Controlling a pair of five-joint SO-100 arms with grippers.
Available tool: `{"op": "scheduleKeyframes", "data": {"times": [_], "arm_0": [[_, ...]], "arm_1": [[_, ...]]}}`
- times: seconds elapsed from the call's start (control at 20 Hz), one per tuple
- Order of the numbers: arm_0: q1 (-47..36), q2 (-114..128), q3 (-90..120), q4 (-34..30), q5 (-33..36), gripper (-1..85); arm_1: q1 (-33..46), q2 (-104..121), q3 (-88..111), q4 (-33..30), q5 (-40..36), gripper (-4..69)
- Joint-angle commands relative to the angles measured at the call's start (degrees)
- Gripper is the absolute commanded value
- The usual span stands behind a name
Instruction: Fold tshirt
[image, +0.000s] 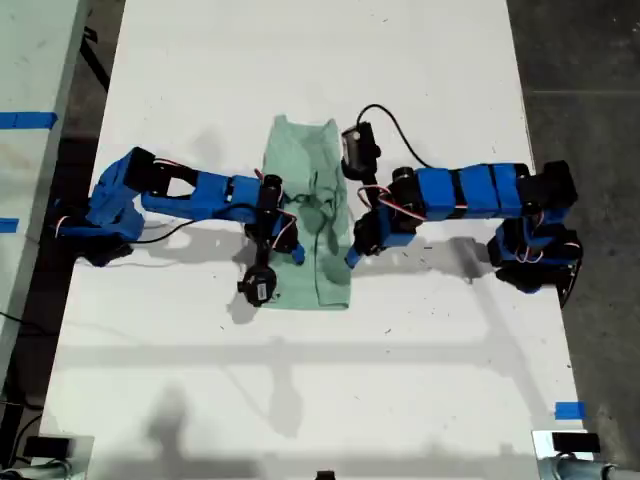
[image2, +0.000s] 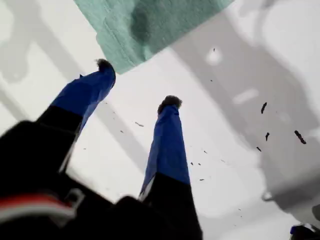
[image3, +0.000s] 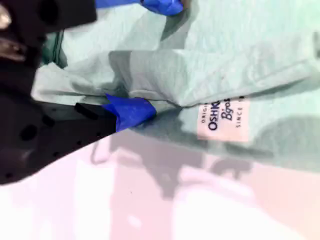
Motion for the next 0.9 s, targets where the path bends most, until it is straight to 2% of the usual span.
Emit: {"op": "scheduleKeyframes", "data": {"times": [0.0, 0.25, 0.35, 0.5, 0.65, 0.85], "arm_0": [[0.79, 11.34, -1.05, 5.19, -0.18, 29.1], [2.81, 36.3, 14.5, 5.19, -2.46, 26.6], [4.66, 44.38, 22.24, 5.19, -6.68, 25.9], [6.94, 53.09, 31.64, 5.1, -13.36, 20.1], [10.9, 57.3, 38.23, -5.19, -18.63, 19.5], [15.29, 57.48, 49.83, -21.97, -29.0, 19.2]], "arm_1": [[-1.05, 5.45, -0.44, -0.7, 0.79, 21.9], [-1.93, 8.61, -0.53, 1.05, 1.76, 21.9], [-2.46, 9.32, -1.05, 1.41, 2.55, 21.7], [-2.99, 8.79, -1.67, 0.97, 5.01, 20.3], [-3.34, 5.45, -2.72, -1.93, 7.29, 20.4], [-5.27, -1.76, -6.33, -5.27, 11.43, 26.9]]}}
